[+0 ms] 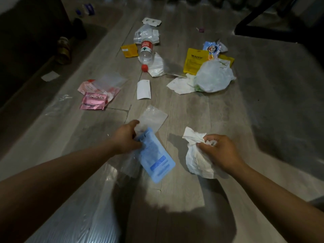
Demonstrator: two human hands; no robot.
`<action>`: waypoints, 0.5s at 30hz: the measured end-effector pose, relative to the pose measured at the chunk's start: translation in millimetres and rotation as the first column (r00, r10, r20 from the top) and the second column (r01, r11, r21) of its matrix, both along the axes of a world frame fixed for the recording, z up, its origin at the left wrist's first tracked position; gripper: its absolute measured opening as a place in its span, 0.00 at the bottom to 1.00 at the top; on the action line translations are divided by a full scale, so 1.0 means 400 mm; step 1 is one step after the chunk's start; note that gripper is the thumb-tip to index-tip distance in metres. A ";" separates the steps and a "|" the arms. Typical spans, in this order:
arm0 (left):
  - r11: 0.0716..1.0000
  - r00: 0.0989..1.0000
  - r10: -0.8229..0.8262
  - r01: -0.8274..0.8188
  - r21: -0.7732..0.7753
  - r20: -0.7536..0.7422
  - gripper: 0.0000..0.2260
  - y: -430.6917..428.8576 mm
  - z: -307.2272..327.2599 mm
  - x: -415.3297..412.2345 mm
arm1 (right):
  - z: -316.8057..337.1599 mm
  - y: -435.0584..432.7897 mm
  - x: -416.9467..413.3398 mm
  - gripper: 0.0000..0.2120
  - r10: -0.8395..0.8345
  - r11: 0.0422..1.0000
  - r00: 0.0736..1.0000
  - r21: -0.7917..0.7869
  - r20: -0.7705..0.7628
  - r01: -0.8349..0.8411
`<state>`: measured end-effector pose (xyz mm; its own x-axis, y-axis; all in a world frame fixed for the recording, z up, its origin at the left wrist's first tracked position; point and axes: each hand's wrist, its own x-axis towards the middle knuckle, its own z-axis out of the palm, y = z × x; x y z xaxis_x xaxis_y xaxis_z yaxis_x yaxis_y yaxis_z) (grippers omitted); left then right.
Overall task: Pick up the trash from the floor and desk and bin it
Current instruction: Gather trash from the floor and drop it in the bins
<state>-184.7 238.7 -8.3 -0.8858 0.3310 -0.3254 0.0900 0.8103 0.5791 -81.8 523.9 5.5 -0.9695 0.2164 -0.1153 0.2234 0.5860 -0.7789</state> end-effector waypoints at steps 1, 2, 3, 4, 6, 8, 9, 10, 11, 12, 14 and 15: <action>1.000 0.999 0.024 -0.024 -0.007 0.027 0.42 0.009 -0.014 -0.017 | -0.011 0.000 -0.007 0.09 -0.004 1.000 1.000 -0.010 -0.002 0.004; 0.999 0.998 0.046 -0.045 -0.020 0.050 0.47 0.019 -0.029 -0.033 | -0.022 -0.002 -0.015 0.10 -0.008 1.000 1.000 -0.019 -0.009 0.008; 0.997 0.996 0.067 -0.065 -0.036 0.066 0.50 0.030 -0.044 -0.046 | -0.032 -0.005 -0.024 0.10 -0.012 1.000 1.000 -0.025 -0.015 0.011; 0.996 0.993 0.086 -0.083 -0.042 0.082 0.52 0.041 -0.058 -0.058 | -0.042 -0.009 -0.032 0.11 -0.013 0.999 1.000 -0.031 -0.018 0.012; 0.995 0.988 0.103 -0.102 -0.015 0.113 0.55 0.056 -0.082 -0.076 | -0.059 -0.018 -0.047 0.09 -0.009 0.999 1.000 -0.041 -0.014 0.008; 0.995 0.987 0.092 -0.095 0.014 0.131 0.53 0.063 -0.098 -0.089 | -0.072 -0.023 -0.057 0.08 0.005 0.999 1.000 -0.054 -0.003 -0.005; 0.996 0.987 0.088 -0.091 0.022 0.136 0.50 0.063 -0.105 -0.095 | -0.079 -0.024 -0.059 0.08 0.013 0.998 1.000 -0.060 0.002 -0.013; 0.995 0.987 0.089 -0.093 0.028 0.136 0.48 0.061 -0.112 -0.101 | -0.085 -0.024 -0.062 0.08 0.020 0.998 1.000 -0.064 0.006 -0.019; 0.995 0.987 0.093 -0.099 0.033 0.134 0.46 0.058 -0.120 -0.106 | -0.091 -0.024 -0.063 0.07 0.025 0.997 1.000 -0.068 0.016 -0.023; 0.994 0.988 0.096 -0.101 0.036 0.124 0.44 0.056 -0.125 -0.109 | -0.095 -0.025 -0.065 0.05 0.028 0.997 0.999 -0.073 0.031 -0.026; 0.995 0.993 0.094 -0.097 0.036 0.075 0.41 0.053 -0.131 -0.106 | -0.106 -0.027 -0.068 0.03 0.021 0.997 0.999 -0.081 0.040 -0.017; 0.995 0.995 0.096 -0.098 0.037 0.040 0.38 0.053 -0.135 -0.100 | -0.111 -0.028 -0.069 0.04 0.008 0.997 0.999 -0.082 0.040 -0.004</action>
<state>-224.8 260.0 -62.3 -0.9017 0.2573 -0.3475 -0.0103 0.7907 0.6121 -109.5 512.6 -38.7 -0.9649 0.1988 -0.1713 0.2522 0.5219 -0.8149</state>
